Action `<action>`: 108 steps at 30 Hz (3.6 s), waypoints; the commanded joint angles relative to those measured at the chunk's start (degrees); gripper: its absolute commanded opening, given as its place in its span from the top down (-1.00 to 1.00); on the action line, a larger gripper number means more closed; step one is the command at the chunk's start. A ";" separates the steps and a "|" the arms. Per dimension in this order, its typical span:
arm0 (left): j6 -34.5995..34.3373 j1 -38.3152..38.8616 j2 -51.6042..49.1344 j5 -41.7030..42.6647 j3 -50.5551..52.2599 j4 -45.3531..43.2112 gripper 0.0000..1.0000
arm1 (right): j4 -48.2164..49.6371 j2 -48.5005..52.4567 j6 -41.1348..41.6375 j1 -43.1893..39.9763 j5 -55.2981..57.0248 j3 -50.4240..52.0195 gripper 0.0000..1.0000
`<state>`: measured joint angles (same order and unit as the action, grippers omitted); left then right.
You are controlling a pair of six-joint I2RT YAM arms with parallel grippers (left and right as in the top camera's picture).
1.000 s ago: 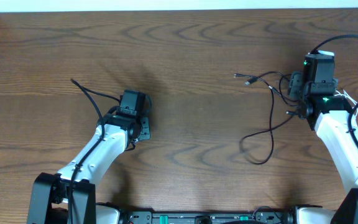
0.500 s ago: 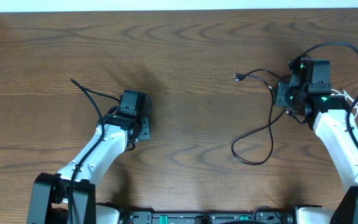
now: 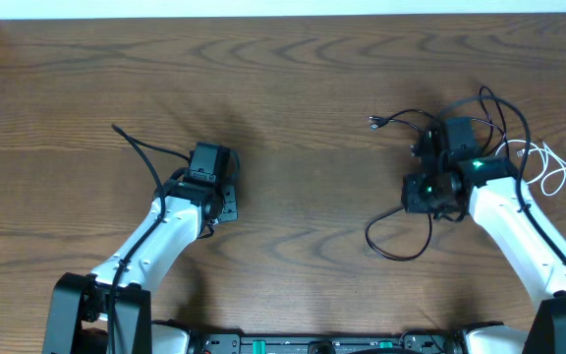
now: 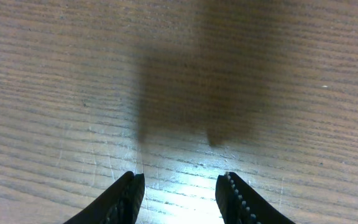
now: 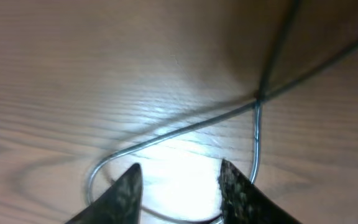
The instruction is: Untangle cables
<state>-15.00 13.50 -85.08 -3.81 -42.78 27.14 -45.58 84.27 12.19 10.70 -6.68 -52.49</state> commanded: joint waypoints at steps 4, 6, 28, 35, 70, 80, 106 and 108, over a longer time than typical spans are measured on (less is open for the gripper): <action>-0.33 -0.35 -0.66 -1.16 0.46 0.24 0.13 | 2.47 0.28 7.17 -0.37 12.11 6.08 0.26; -0.31 -0.35 -0.66 -1.16 0.46 0.24 0.13 | 4.11 0.28 7.15 -0.85 12.35 7.41 0.34; -0.33 -0.35 -0.66 -1.16 0.46 0.26 0.13 | 15.04 4.63 8.04 -4.48 11.04 13.03 0.70; -0.31 -0.35 -0.66 -1.16 0.46 0.24 0.13 | 18.23 10.12 7.91 -4.50 10.45 13.09 0.98; -0.33 -0.35 -0.66 -1.11 0.46 -0.17 0.13 | 14.78 7.28 2.36 -4.44 3.23 11.15 0.85; -0.33 -0.35 -0.66 -1.11 0.46 -0.17 0.13 | 16.48 7.21 2.32 -4.35 2.99 11.65 0.98; -0.33 -0.35 -0.66 -1.11 0.46 -0.42 0.13 | 16.50 5.62 -2.21 -4.35 -4.87 9.79 0.93; -0.33 -0.35 -0.66 -1.14 0.46 -0.42 0.12 | 16.41 5.62 -2.21 -4.35 -4.94 9.79 0.93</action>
<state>-15.00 13.50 -85.08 -3.84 -42.76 26.74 -29.26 90.48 10.94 6.33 -10.68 -42.59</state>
